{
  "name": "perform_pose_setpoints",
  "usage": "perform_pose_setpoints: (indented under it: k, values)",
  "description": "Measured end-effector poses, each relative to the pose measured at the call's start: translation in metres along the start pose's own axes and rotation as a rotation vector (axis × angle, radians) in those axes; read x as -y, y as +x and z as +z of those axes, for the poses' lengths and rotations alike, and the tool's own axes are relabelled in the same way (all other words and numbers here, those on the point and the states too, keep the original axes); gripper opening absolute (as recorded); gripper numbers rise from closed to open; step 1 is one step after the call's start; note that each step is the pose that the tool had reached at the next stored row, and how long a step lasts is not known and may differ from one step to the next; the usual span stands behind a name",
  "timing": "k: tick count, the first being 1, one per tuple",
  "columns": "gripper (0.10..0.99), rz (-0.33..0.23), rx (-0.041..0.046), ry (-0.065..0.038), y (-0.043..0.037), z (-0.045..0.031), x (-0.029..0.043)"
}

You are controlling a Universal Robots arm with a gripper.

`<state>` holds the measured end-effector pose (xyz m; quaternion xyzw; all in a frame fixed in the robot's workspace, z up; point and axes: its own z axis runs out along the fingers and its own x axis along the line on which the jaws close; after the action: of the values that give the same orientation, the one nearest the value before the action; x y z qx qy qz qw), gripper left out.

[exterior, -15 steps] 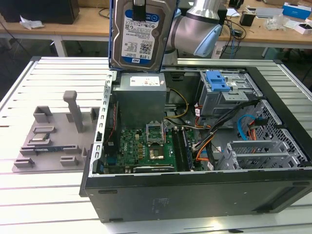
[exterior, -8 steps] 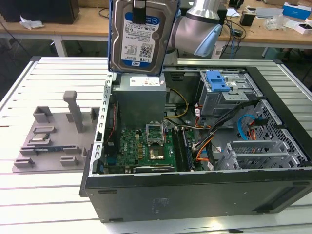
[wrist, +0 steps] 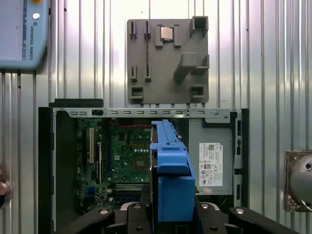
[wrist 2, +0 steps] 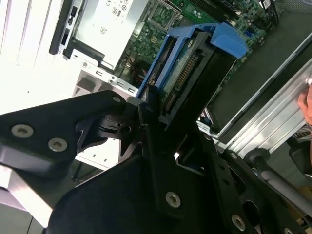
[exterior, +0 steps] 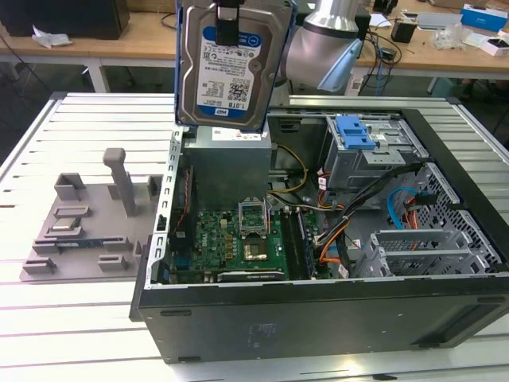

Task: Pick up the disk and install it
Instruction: 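Pick up the disk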

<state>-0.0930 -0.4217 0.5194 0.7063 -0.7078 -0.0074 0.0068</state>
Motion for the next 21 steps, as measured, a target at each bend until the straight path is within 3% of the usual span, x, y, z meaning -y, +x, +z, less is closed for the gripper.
perform_pose_setpoints:
  k: [6, 15, 18, 19, 21]
  values:
    - [0.365, 0.000, 0.0000, 0.000, 0.0110, 0.0001, 0.0000]
    - [0.365, 0.000, 0.0000, 0.000, 0.0335, 0.0005, 0.0001]
    - [0.365, 0.000, -0.0001, 0.000, 0.0489, 0.0008, 0.0001]
    - [0.365, 0.000, 0.0000, 0.000, 0.0597, 0.0009, 0.0001]
    - [0.365, 0.000, 0.0000, 0.000, 0.0654, 0.0011, 0.0002]
